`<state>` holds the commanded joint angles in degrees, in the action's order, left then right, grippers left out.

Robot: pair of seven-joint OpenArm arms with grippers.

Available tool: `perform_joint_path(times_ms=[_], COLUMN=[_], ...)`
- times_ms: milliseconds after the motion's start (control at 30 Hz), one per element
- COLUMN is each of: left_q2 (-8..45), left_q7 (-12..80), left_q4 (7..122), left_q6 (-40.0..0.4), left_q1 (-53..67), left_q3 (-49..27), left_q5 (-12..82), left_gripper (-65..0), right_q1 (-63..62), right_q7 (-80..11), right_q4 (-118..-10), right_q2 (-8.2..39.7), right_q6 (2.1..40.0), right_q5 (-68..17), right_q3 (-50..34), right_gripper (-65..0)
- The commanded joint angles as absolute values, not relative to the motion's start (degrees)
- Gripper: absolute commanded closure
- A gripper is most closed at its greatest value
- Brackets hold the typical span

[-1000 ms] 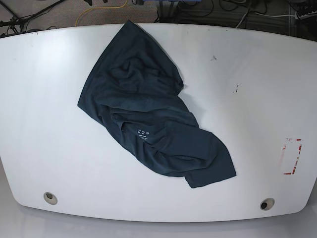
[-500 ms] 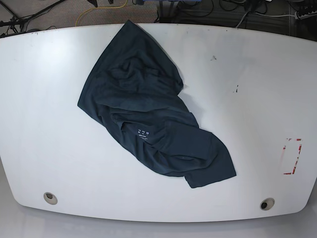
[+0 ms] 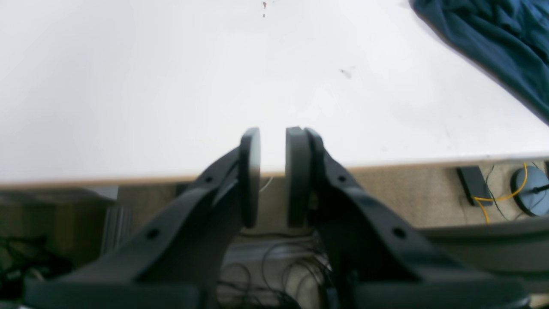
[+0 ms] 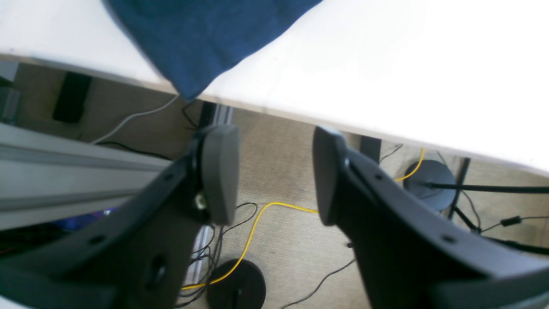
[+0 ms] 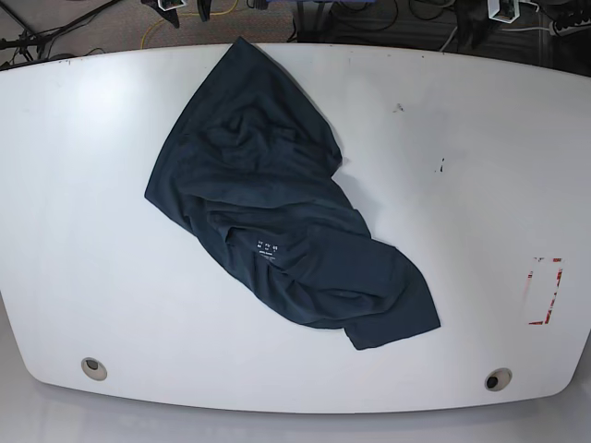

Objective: Fold the T-shirt properly

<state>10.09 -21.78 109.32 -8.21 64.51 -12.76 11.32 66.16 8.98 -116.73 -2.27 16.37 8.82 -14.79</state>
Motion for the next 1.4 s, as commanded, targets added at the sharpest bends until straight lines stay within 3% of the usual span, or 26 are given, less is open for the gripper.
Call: perform_joint_path(times_ms=[500, 833, 1033, 1233, 1400], left_q2=[8.7, 9.3, 10.0, 11.5, 12.2], left_q7=[-16.5, -14.7, -12.8, -7.9, -7.7], left_q4=[108.8, 110.2, 111.6, 112.5, 112.2], left_q6=[-8.3, -8.7, -8.8, -8.6, -8.8], left_q1=[58.1, 55.3, 53.0, 50.8, 50.2], left_q3=[-14.1, -13.3, -13.4, -13.9, -14.2], left_q5=[10.4, 10.5, 10.6, 10.3, 10.3], left_gripper=[-17.0, -30.8, -30.0, -24.5, -25.9], right_q1=[60.6, 54.8, 51.7, 46.5, 43.7], right_q7=[7.3, 1.1, -1.6, -7.0, -9.5], right_q4=[-117.3, -117.1, -117.1, -117.3, -117.6], right_q2=[-0.9, 0.1, -0.2, -0.4, -0.4], right_q6=[16.4, 16.5, 16.5, 16.5, 16.5], right_q5=[9.0, 8.7, 8.8, 8.9, 8.8], right_q3=[-14.7, -14.2, -13.7, -13.7, -13.9], right_gripper=[-27.1, -27.0, -26.9, -27.5, -27.8])
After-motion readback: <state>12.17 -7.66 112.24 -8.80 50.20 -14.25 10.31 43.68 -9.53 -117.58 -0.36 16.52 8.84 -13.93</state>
